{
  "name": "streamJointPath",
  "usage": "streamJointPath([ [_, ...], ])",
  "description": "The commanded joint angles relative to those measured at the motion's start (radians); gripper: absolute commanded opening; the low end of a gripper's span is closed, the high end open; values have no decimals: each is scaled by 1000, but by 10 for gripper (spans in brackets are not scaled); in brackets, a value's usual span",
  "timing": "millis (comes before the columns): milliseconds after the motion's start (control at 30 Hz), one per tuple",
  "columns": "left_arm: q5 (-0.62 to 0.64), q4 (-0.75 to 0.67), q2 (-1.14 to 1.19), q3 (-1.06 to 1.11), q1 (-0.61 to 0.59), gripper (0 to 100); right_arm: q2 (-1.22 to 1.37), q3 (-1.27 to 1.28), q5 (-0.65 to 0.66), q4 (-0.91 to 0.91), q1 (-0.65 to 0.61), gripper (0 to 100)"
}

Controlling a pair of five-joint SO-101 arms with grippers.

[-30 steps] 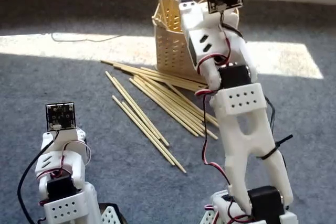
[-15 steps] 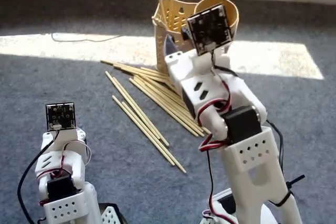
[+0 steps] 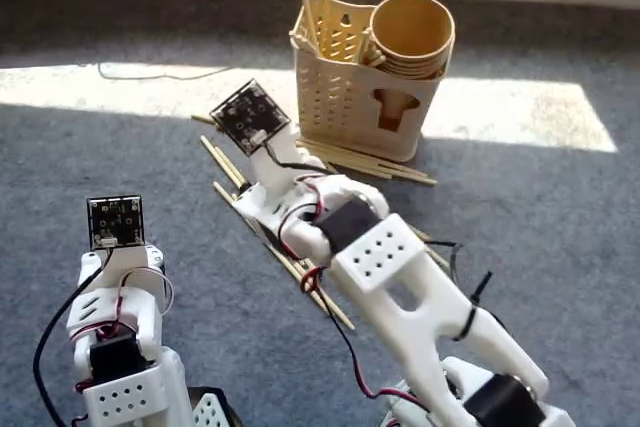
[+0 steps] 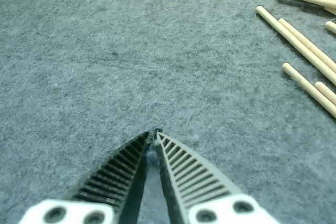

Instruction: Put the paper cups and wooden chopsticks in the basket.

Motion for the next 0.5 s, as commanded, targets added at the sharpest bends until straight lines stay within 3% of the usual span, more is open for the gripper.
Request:
streamJointPath([
  [0,-6,-20,-5,16,-5,8,116,-5,0,-54,-8,111],
  [467,-6,-18,-5,16,-5,8,400,-7,0,-220,24,111],
])
